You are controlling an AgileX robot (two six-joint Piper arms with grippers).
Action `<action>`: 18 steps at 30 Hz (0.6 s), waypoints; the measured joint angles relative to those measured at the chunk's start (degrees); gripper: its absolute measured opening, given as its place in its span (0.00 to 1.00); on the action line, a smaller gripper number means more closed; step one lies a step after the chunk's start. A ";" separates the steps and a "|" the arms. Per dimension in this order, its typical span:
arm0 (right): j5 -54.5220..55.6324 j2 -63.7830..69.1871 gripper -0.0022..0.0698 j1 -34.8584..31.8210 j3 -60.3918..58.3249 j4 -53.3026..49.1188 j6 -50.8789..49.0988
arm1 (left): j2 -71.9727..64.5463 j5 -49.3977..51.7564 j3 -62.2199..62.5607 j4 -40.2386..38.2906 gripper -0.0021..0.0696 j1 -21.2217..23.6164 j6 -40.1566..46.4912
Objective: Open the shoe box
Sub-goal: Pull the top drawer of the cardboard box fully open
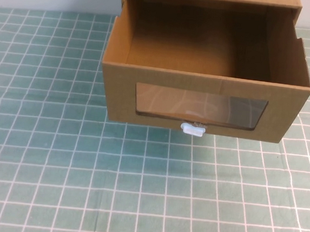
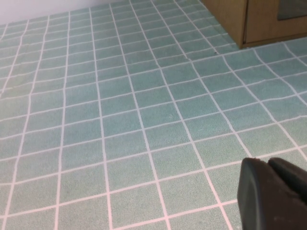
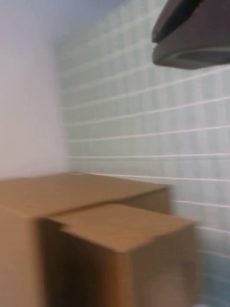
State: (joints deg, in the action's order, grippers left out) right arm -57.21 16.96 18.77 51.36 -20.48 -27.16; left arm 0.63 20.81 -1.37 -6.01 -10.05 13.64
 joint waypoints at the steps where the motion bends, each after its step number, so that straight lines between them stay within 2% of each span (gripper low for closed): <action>1: 2.47 -1.43 0.01 -3.49 0.00 0.88 0.00 | 0.00 0.00 0.00 0.00 0.02 0.00 0.00; 4: 6.97 -5.06 0.01 -10.75 0.00 1.81 0.00 | 0.00 0.00 0.00 0.00 0.02 0.00 0.00; 6: 8.05 -7.14 0.01 -12.71 0.00 1.81 0.00 | 0.00 0.00 0.00 0.00 0.02 0.00 0.00; 12: 9.78 -10.87 0.01 -13.28 -3.72 1.54 3.40 | 0.00 0.00 0.00 0.00 0.02 0.00 0.00; 18: 18.93 -16.76 0.01 -13.28 -21.96 5.88 6.79 | 0.00 0.00 0.00 0.00 0.02 0.00 0.00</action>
State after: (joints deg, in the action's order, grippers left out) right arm -38.27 0.20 5.49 29.40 -14.60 -20.37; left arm 0.63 20.81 -1.37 -6.01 -10.05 13.64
